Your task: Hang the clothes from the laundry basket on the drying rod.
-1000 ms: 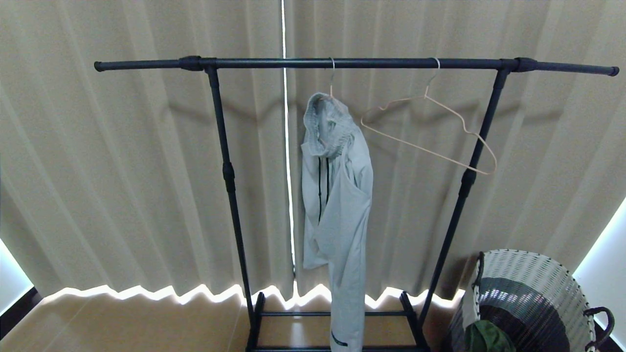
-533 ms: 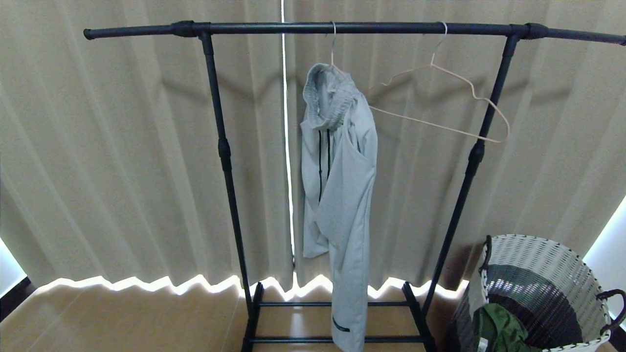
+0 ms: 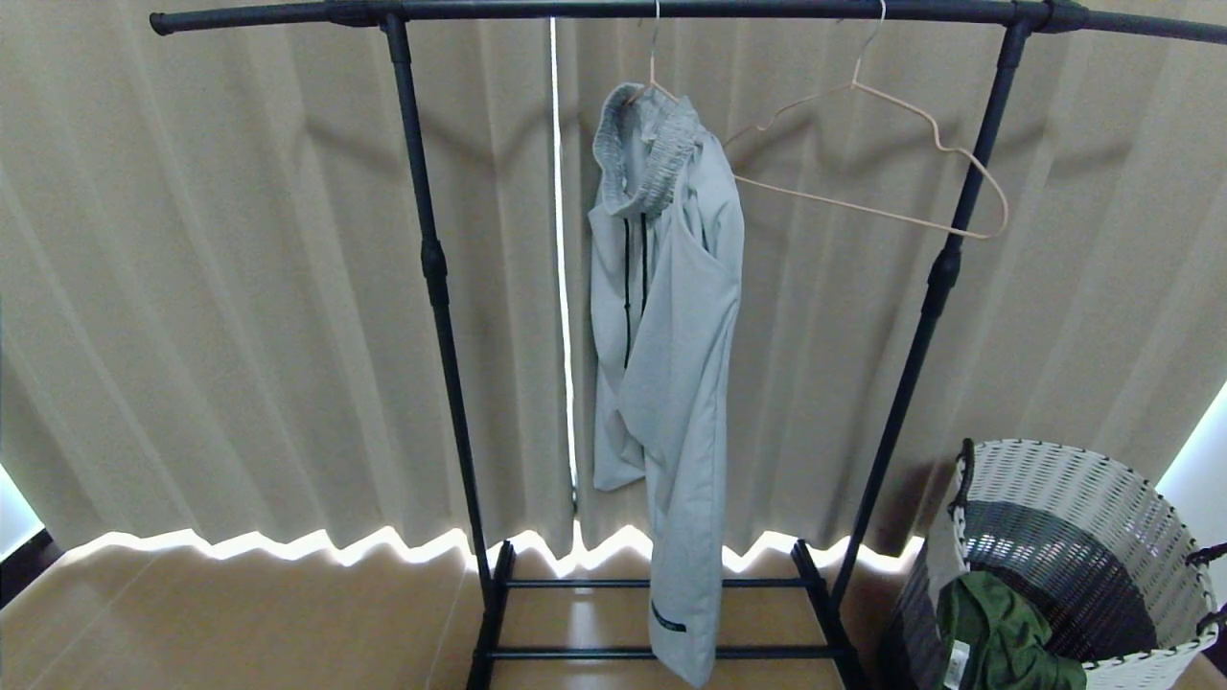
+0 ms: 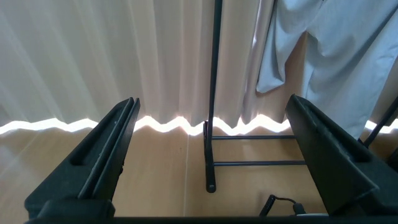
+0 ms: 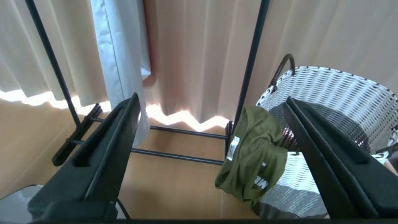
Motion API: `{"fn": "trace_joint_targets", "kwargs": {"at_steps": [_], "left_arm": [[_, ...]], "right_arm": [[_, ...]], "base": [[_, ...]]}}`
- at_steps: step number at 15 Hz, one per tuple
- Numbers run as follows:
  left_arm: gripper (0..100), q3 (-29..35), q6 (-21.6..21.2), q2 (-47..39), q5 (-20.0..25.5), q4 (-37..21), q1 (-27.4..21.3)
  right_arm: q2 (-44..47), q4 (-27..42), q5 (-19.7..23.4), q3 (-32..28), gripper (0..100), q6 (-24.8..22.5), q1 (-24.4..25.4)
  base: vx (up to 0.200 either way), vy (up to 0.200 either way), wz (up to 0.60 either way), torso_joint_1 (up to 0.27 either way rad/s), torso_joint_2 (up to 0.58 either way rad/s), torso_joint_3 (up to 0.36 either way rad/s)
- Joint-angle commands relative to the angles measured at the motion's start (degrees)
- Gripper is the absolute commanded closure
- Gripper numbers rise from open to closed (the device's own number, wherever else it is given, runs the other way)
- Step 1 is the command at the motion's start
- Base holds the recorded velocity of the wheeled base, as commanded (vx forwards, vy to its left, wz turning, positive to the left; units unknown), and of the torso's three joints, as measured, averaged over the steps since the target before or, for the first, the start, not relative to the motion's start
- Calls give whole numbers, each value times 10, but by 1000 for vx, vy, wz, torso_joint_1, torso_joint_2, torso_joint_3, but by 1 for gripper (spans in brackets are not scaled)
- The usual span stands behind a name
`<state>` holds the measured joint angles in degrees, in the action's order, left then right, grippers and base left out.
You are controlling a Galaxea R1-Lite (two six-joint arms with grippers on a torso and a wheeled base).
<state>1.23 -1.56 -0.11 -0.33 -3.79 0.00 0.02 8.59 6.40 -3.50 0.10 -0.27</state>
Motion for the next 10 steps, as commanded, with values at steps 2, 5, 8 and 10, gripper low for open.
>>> {"fn": "trace_joint_targets", "kwargs": {"at_steps": [2, 5, 8, 10], "left_arm": [[0, 0, 0, 0, 0, 0, 0], [0, 0, 0, 0, 0, 1, 0], [0, 0, 0, 0, 0, 0, 0], [0, 0, 0, 0, 0, 0, 0]], "right_arm": [[0, 0, 0, 0, 0, 0, 0], [0, 0, 0, 0, 0, 0, 0], [0, 0, 0, 0, 0, 0, 0], [0, 0, 0, 0, 0, 0, 0]], "base": [[0, 0, 0, 0, 0, 0], [0, 0, 0, 0, 0, 0], [0, 0, 0, 0, 0, 0], [0, 0, 0, 0, 0, 0]]}}
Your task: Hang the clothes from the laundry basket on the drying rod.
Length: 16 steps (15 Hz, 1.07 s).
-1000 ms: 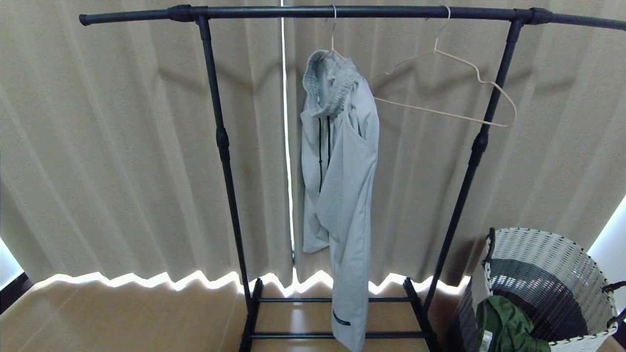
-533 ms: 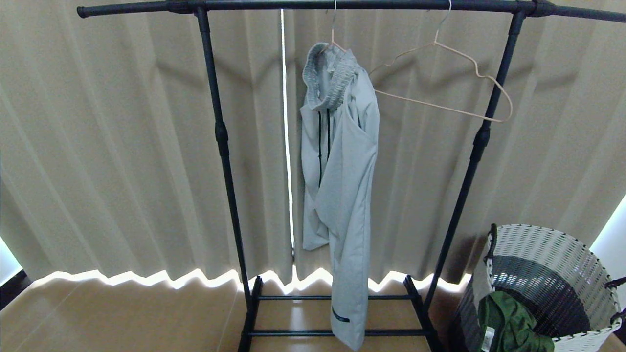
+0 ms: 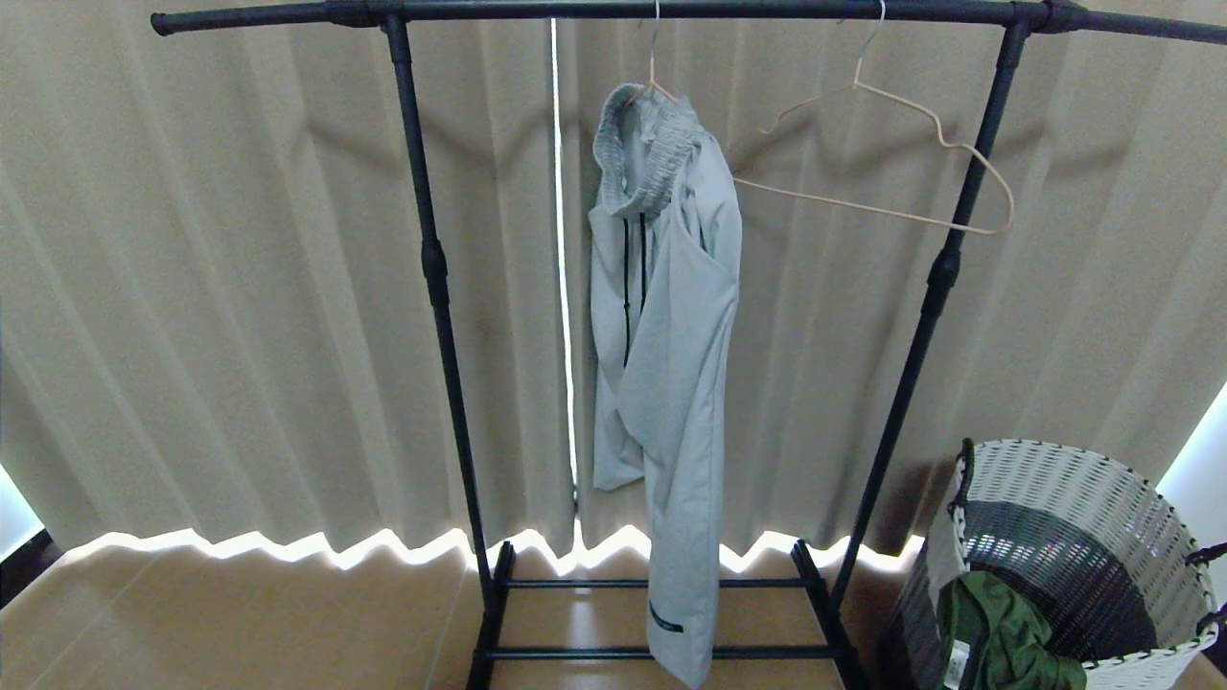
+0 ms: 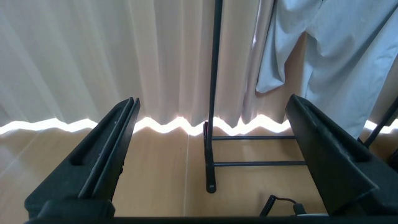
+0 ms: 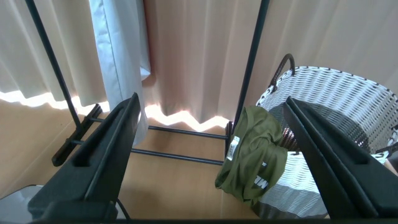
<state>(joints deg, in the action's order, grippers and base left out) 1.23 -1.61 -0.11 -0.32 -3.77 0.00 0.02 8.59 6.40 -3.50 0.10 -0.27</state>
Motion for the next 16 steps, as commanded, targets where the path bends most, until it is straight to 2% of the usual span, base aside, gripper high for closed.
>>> {"fn": "trace_joint_targets", "kwargs": {"at_steps": [1, 16], "left_arm": [[0, 0, -1, 0, 0, 0, 0], [0, 0, -2, 0, 0, 0, 0]], "right_arm": [[0, 0, 0, 0, 0, 0, 0], [0, 0, 0, 0, 0, 1, 0]], "base": [[0, 0, 0, 0, 0, 0], [0, 0, 0, 0, 0, 0]]}}
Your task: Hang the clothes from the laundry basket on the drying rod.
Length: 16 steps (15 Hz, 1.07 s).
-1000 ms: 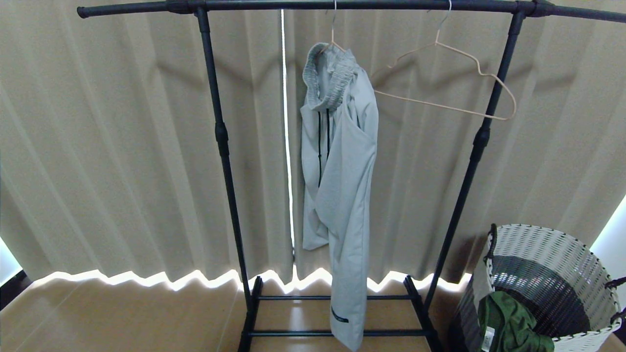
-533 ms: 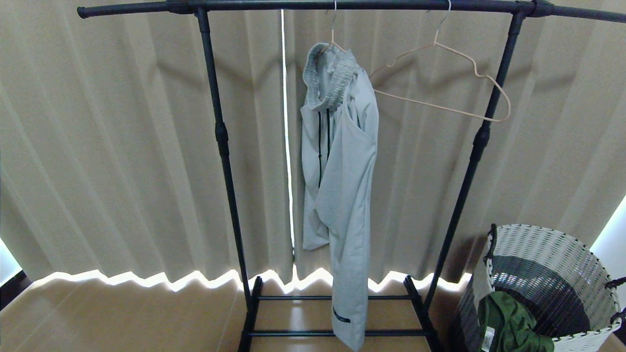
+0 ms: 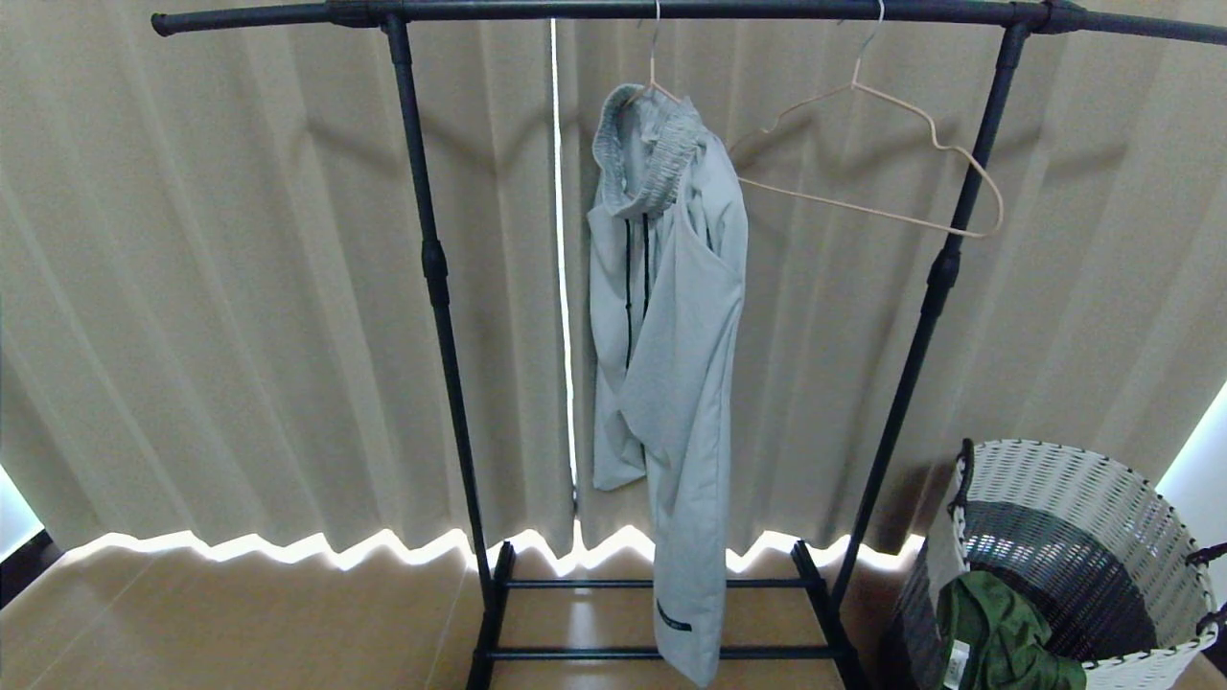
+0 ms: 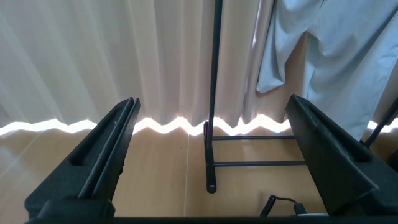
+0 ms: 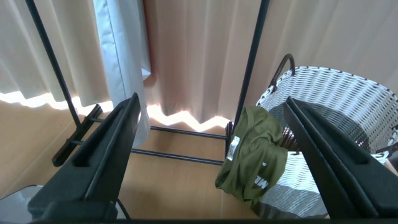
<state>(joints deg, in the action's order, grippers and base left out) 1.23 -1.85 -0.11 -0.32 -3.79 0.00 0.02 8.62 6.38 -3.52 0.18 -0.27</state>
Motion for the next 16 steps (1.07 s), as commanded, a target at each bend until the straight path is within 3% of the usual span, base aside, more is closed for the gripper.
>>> {"fn": "trace_joint_targets", "kwargs": {"at_steps": [1, 12, 16], "left_arm": [[0, 0, 0, 0, 0, 0, 0], [0, 0, 0, 0, -1, 0, 0], [0, 0, 16, 0, -2, 4, 0]], "right_arm": [[0, 0, 0, 0, 0, 0, 0], [0, 0, 0, 0, 0, 0, 0], [0, 0, 0, 0, 0, 0, 0]], "base": [[0, -200, 0, 2, 2, 2], [0, -200, 0, 1, 1, 4], [0, 0, 0, 0, 0, 0]]}}
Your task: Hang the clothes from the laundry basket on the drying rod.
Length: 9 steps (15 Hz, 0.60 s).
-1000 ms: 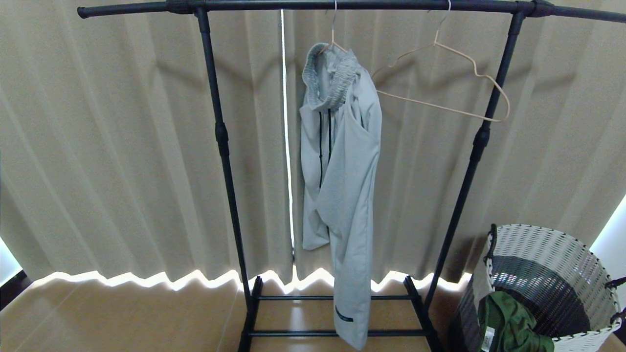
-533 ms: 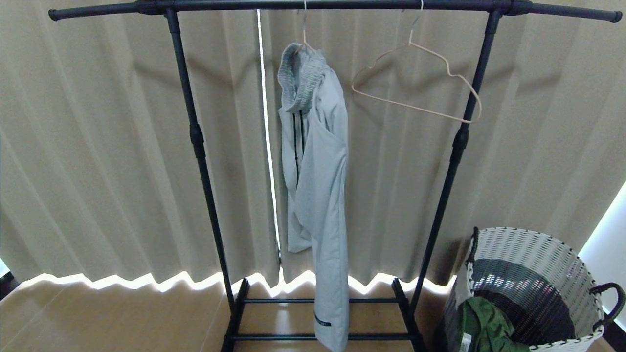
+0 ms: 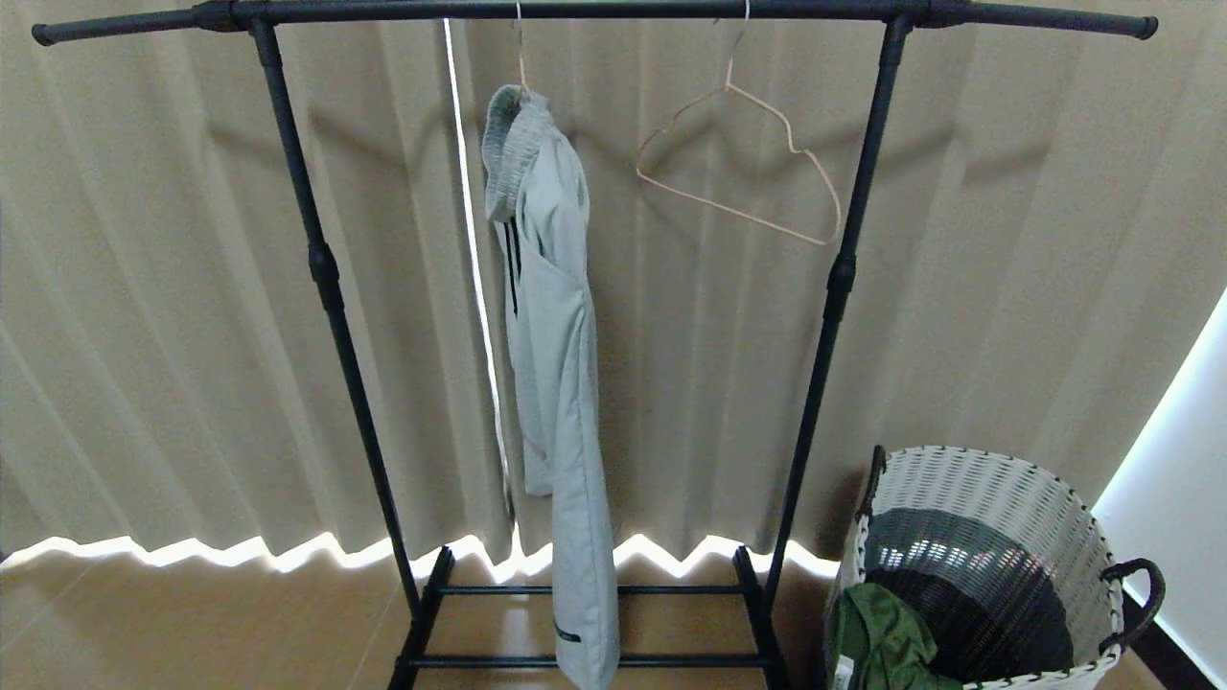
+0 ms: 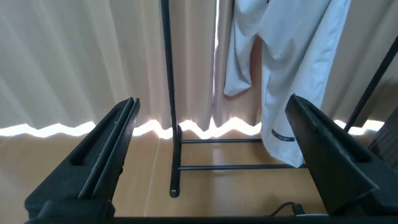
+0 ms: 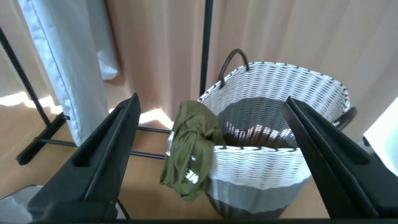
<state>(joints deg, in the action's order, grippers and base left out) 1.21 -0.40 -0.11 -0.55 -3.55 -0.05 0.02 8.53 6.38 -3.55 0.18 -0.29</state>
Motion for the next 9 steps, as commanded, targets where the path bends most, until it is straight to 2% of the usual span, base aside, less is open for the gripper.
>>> {"fn": "trace_joint_targets", "kwargs": {"at_steps": [1, 6, 9], "left_arm": [[0, 0, 4, 0, 0, 1, 0], [0, 0, 4, 0, 1, 1, 0], [0, 0, 3, 0, 1, 1, 0]], "right_arm": [[0, 1, 0, 0, 0, 0, 0], [0, 1, 0, 0, 0, 0, 0], [0, 1, 0, 0, 0, 0, 0]], "base": [[0, 0, 0, 0, 0, 0], [0, 0, 0, 0, 0, 0], [200, 0, 0, -2, 6, 9]]}}
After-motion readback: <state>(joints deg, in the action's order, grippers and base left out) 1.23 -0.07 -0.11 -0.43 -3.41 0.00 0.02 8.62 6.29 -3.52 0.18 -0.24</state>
